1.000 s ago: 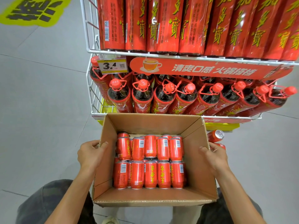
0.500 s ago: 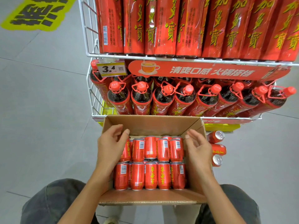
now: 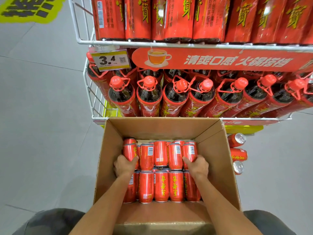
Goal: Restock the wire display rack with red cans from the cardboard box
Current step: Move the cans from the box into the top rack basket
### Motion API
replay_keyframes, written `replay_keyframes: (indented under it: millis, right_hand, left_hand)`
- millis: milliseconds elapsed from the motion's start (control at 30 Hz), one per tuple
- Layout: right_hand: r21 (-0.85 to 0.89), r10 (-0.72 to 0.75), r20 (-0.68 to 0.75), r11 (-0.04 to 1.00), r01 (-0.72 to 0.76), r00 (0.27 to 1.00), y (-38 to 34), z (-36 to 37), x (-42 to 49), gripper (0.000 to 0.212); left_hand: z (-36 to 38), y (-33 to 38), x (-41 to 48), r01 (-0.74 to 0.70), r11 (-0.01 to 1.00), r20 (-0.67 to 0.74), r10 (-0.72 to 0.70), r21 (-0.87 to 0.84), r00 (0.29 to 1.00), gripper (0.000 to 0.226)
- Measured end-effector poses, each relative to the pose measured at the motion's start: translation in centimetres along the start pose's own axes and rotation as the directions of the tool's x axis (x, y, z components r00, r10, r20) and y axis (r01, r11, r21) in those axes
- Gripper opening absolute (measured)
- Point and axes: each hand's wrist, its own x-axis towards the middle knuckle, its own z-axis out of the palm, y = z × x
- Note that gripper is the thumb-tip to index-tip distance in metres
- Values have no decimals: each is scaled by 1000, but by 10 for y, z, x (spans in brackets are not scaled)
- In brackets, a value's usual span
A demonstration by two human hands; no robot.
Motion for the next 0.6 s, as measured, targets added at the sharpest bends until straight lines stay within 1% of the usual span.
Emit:
replay_keyframes:
  millis: [133,300,467,600]
  right_hand:
    - [-9,-13,-20,1000,13,1000,1,1,1,60]
    - [15,-9,12,1000,9,1000,-1,-3,1,59]
    - [81,3,4,997,-3,1000,-8,-14,-6,46]
    - [167,-27,-58,985,36,998,-36,-40,-30,38]
  left_hand:
    - [4,-6,0,-20,1000,-15,20,-18,1000,54]
    - [4,-4,-1,-10,1000,-2,10,-13,1000,54]
    - [-7,10,-11,12,999,-23,-13,-38,1000,51]
    - [-31,36,-33,-46,988,-25,43,-145,999,48]
